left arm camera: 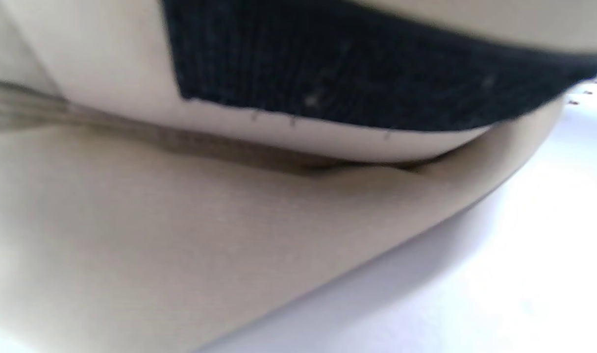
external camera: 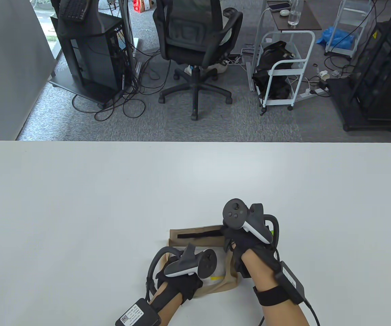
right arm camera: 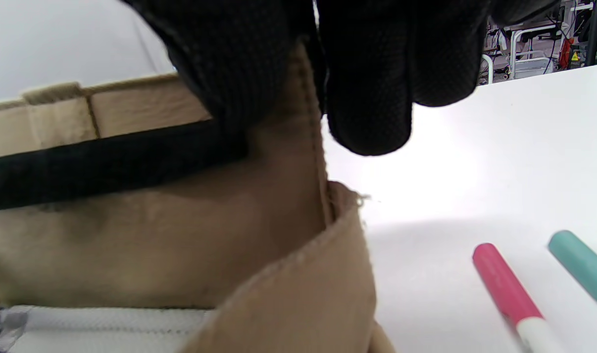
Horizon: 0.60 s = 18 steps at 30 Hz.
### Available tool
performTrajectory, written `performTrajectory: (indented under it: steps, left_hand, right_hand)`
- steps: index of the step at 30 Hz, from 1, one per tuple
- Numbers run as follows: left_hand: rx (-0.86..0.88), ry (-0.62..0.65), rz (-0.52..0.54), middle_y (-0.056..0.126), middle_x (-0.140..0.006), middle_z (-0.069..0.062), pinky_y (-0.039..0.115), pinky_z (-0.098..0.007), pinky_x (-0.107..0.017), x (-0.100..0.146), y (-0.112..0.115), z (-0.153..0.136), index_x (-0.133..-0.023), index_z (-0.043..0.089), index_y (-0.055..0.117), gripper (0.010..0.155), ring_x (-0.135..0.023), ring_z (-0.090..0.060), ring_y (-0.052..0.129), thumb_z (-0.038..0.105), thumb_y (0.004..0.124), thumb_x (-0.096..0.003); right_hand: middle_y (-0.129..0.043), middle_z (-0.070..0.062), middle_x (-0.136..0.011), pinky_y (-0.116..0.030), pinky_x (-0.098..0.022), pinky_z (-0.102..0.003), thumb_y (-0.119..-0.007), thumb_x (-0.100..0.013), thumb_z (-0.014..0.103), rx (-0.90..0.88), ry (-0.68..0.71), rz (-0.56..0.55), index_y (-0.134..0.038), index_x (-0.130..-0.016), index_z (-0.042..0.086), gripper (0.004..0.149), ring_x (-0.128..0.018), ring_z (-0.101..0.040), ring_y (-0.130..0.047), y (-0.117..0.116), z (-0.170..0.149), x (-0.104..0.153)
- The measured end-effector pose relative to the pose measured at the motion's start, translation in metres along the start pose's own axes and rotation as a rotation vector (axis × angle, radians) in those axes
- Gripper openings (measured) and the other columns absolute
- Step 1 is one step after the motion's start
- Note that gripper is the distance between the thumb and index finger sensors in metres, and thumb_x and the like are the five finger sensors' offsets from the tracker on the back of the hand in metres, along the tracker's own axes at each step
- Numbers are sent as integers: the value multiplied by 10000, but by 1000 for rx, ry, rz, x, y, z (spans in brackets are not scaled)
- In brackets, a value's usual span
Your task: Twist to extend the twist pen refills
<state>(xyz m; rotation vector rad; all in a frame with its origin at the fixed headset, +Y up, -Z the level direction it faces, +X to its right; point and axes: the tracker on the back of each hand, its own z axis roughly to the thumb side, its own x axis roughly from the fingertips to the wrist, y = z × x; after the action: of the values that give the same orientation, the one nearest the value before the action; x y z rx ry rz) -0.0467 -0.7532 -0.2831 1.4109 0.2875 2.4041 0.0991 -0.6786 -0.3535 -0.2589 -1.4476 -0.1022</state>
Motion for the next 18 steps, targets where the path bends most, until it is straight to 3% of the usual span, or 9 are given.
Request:
performTrajectory:
  steps: [8, 18]
  left_hand:
    - [-40, 5, 35, 996, -760, -159, 835, -543, -529, 2, 1, 8, -829, 112, 903, 549, -581, -309, 1085, 389, 937, -357]
    - [45, 24, 40, 968, -742, -166, 795, -567, -545, 4, 4, 0, -794, 118, 913, 509, -547, -306, 1037, 377, 937, -357]
  right_hand:
    - [-984, -247, -758, -559, -615, -732, -900, -456, 307, 9, -5, -6, -917, -831, 40, 460, -775, -521, -811, 0, -1, 0]
    - [-979, -245, -767, -557, -618, -732, -898, -457, 292, 13, 3, -7, -912, -836, 42, 454, -780, -518, -810, -1, 1, 0]
